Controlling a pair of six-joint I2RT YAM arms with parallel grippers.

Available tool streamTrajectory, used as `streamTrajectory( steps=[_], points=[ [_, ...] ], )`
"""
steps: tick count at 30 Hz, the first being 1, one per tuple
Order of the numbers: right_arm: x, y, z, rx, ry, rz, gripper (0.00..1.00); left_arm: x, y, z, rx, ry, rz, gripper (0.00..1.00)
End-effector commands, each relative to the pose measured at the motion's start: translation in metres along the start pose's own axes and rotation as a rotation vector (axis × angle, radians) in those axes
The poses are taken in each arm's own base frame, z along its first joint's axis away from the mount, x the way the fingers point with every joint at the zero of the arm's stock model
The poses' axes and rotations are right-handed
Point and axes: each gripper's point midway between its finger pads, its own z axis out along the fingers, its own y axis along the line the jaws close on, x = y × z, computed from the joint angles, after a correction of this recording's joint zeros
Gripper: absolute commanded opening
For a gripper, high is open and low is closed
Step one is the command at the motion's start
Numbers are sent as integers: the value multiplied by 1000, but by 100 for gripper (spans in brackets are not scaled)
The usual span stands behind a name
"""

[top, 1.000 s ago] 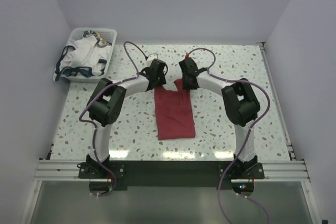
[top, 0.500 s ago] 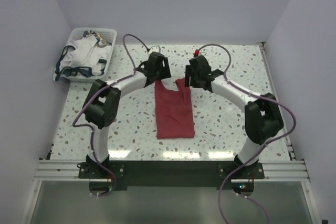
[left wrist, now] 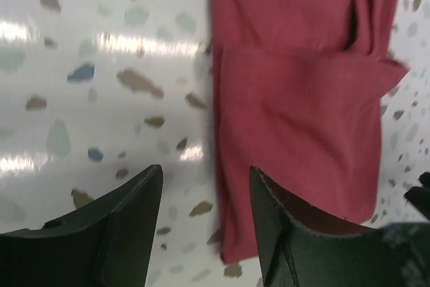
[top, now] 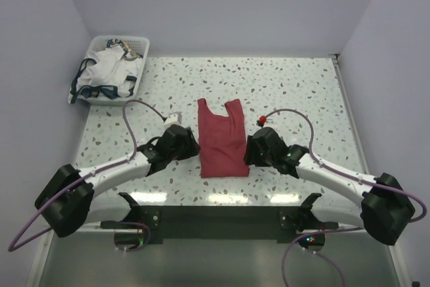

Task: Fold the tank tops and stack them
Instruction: Fold the tank top

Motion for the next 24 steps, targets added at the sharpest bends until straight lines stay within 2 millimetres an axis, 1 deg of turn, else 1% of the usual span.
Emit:
streamTrajectory(
  steps=[1,2,3,5,6,7,8,9,10,11,12,17,21,23,24],
  points=[
    [9,0,-6,-33,-45,144,55,42,9,-13,43,56,-105,59],
    [13,-3,-6,-33,-46,152,55,52,4,-19,84,81,-103,59],
    [22,-9,-5,-23,-33,159,55,69,14,-19,80,114,-101,59],
    [26,-9,-6,-39,-34,185,55,83,10,-24,106,139,-115,60],
    [32,-12,-3,-36,-22,192,55,83,5,-23,135,126,-133,60],
    [33,-8,-2,-55,-17,212,55,86,5,-23,139,132,-137,60],
    [38,-9,1,-57,-2,219,54,91,6,-22,139,143,-139,60],
    [42,-8,2,-66,8,228,54,90,1,-22,159,142,-149,60],
    [43,-2,4,-92,13,249,53,92,-1,-22,163,150,-152,60],
    [50,-5,7,-86,28,254,52,97,-1,-21,159,162,-150,60],
    [52,-5,8,-88,35,263,50,99,-2,-21,159,169,-160,59],
    [62,-7,11,-89,42,299,49,113,5,-22,123,191,-190,54],
    [65,-6,8,-109,42,320,49,123,9,-27,81,211,-190,53],
    [69,-7,7,-108,49,332,49,126,7,-30,82,213,-184,53],
    [69,-5,6,-119,50,339,49,130,14,-31,48,222,-185,53]
  ],
)
